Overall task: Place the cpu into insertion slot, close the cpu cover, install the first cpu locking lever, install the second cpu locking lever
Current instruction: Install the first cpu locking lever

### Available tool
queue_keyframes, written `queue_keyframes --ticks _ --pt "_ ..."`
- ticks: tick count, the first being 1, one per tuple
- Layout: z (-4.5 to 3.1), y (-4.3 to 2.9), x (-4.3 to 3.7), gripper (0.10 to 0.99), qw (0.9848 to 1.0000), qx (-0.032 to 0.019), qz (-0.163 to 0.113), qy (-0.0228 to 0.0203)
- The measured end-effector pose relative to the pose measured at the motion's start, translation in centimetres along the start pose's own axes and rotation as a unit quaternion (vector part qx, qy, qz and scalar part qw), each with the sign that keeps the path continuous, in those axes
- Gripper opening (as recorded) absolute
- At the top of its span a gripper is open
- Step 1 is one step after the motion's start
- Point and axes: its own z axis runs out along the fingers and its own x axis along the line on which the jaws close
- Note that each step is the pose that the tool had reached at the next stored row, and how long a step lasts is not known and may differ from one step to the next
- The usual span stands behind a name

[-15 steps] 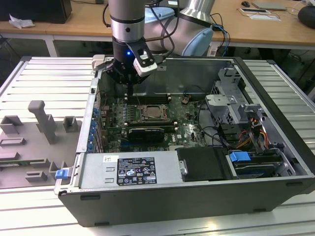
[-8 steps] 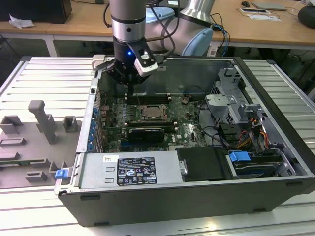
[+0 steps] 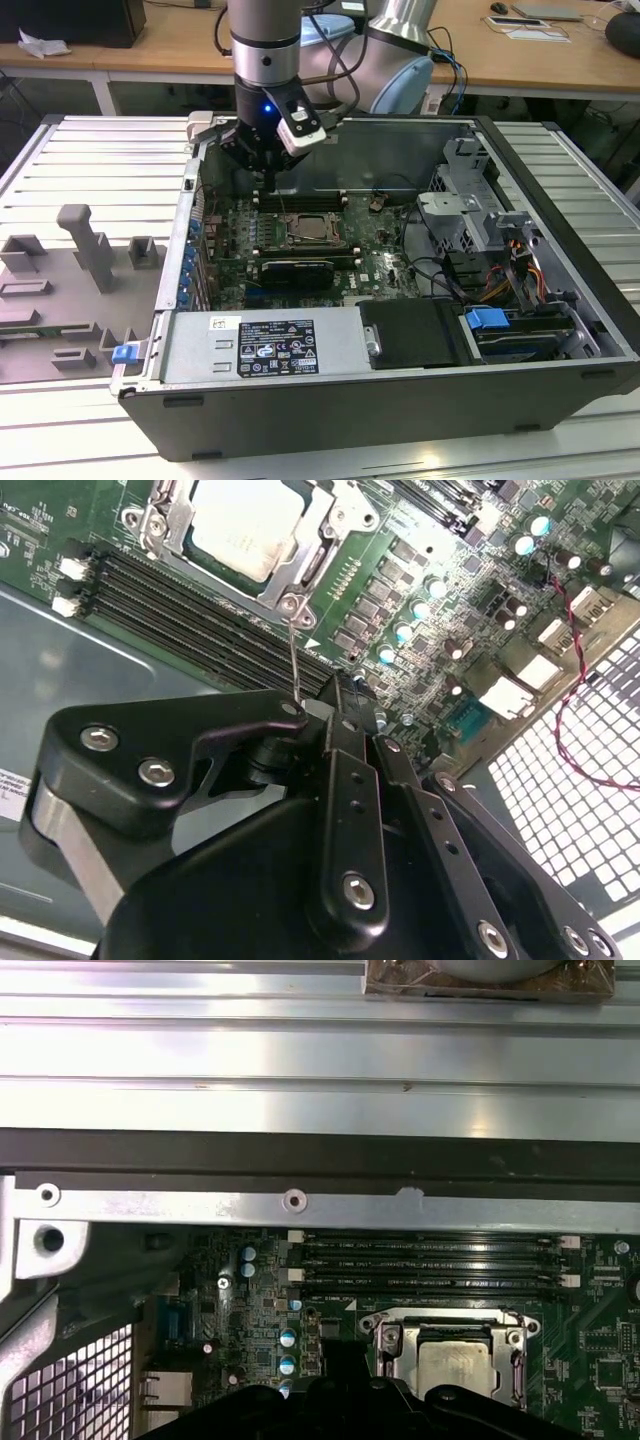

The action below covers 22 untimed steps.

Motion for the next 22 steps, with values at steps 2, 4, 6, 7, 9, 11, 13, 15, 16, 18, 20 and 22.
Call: queue_keyframes --ticks 2,4,6,7,9,11,13,15,16,18,20,22 --pt "0.0 0.0 -0.11 0.106 1.0 0.0 0.0 0.0" --pt "0.0 0.0 -0.18 0.106 1.0 0.0 0.0 0.0" --pt "0.0 0.0 -0.23 0.106 1.0 0.0 0.0 0.0" --pt "0.0 0.0 -0.26 0.106 1.0 0.0 0.0 0.0" --pt "0.01 0.0 -0.31 0.106 1.0 0.0 0.0 0.0" --pt "0.01 -0.01 -0.4 0.106 1.0 0.0 0.0 0.0" --pt "0.01 -0.01 -0.42 0.106 1.0 0.0 0.0 0.0" --pt "0.01 -0.01 -0.45 0.106 1.0 0.0 0.0 0.0" --pt "0.01 -0.01 -0.47 0.106 1.0 0.0 0.0 0.0" --pt "0.02 -0.01 -0.52 0.106 1.0 0.0 0.0 0.0" --pt "0.02 -0.01 -0.6 0.106 1.0 0.0 0.0 0.0" --pt "0.02 -0.01 -0.65 0.106 1.0 0.0 0.0 0.0"
